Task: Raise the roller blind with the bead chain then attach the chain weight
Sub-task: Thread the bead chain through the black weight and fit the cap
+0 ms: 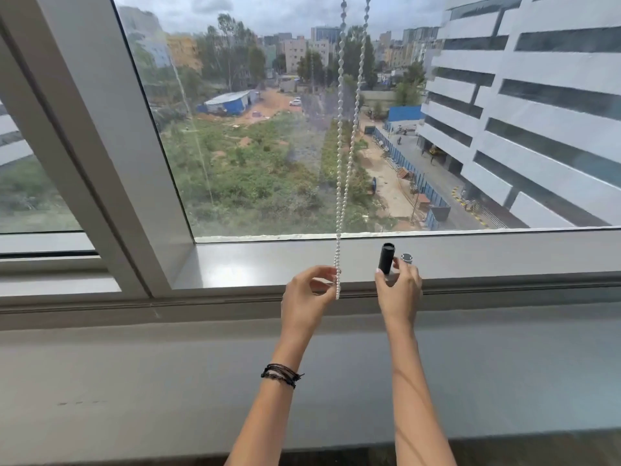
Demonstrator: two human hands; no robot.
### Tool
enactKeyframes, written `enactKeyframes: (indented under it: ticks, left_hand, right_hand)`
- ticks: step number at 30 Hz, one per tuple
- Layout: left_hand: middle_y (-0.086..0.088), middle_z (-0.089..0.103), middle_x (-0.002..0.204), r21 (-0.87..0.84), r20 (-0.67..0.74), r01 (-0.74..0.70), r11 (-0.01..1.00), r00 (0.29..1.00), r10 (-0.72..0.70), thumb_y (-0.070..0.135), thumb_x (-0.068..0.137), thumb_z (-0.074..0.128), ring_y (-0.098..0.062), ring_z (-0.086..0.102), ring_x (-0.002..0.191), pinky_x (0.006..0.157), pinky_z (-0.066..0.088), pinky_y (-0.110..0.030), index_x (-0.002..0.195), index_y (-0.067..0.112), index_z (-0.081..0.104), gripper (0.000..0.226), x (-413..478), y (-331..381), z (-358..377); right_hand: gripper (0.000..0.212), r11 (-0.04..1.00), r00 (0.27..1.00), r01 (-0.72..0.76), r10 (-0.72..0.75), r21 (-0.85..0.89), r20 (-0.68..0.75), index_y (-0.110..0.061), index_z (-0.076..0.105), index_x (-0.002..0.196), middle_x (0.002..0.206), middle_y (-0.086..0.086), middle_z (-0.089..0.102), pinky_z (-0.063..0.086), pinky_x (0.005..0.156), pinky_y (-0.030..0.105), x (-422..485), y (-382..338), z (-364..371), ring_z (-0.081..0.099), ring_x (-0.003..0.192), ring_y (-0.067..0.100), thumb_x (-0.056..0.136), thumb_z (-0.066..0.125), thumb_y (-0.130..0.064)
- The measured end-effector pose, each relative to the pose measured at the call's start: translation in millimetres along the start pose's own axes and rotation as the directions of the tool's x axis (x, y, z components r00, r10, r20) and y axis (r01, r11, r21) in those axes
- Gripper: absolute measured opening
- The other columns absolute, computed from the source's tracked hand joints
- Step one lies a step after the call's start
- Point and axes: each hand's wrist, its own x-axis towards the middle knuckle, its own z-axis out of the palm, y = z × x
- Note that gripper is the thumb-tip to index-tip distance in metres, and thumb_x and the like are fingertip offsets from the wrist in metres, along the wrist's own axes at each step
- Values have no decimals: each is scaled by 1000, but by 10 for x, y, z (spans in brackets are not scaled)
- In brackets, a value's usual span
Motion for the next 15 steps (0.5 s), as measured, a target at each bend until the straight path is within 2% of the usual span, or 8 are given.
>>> enactKeyframes:
  ticks: [4, 8, 12, 15]
  left_hand:
    - [17, 71, 82, 14, -24, -11, 1000, 1000, 11, 11, 77, 69, -3, 68, 74, 70, 58, -32, 89, 32, 70, 24, -20, -4, 74]
    - [21, 68, 80, 0, -50, -5, 1000, 999, 5, 12, 77, 69, 2, 66, 73, 70, 57, -29, 83, 42, 66, 31, -13, 8, 122]
    - [21, 68, 82, -10, -85, 2, 1000, 996, -3, 11, 77, 67, 3, 65, 72, 70, 56, -31, 87, 37, 68, 28, -3, 3, 168]
    - [18, 69, 85, -41, -113, 12, 999, 993, -16, 8, 76, 67, 1, 66, 72, 69, 56, -33, 89, 33, 70, 28, 7, -17, 185]
  right_hand:
    - [30, 999, 996, 28, -31, 36, 83, 2, 58, 107, 112, 21, 56, 43, 89, 41, 140, 21, 75, 51, 106, 34, 84, 65, -14]
    - [27, 997, 994, 42, -36, -57, 100, -3, 57, 107, 111, 15, 59, 46, 75, 40, 233, 56, 86, 50, 108, 32, 86, 61, -20]
    - [22, 993, 994, 63, -53, -101, 99, -4, 58, 105, 110, 13, 60, 40, 67, 34, 271, 97, 76, 50, 110, 32, 88, 60, -19]
    - [20, 993, 986, 105, -97, -54, 136, -2, 58, 102, 105, 15, 61, 33, 65, 30, 275, 125, 49, 50, 98, 27, 88, 61, -16]
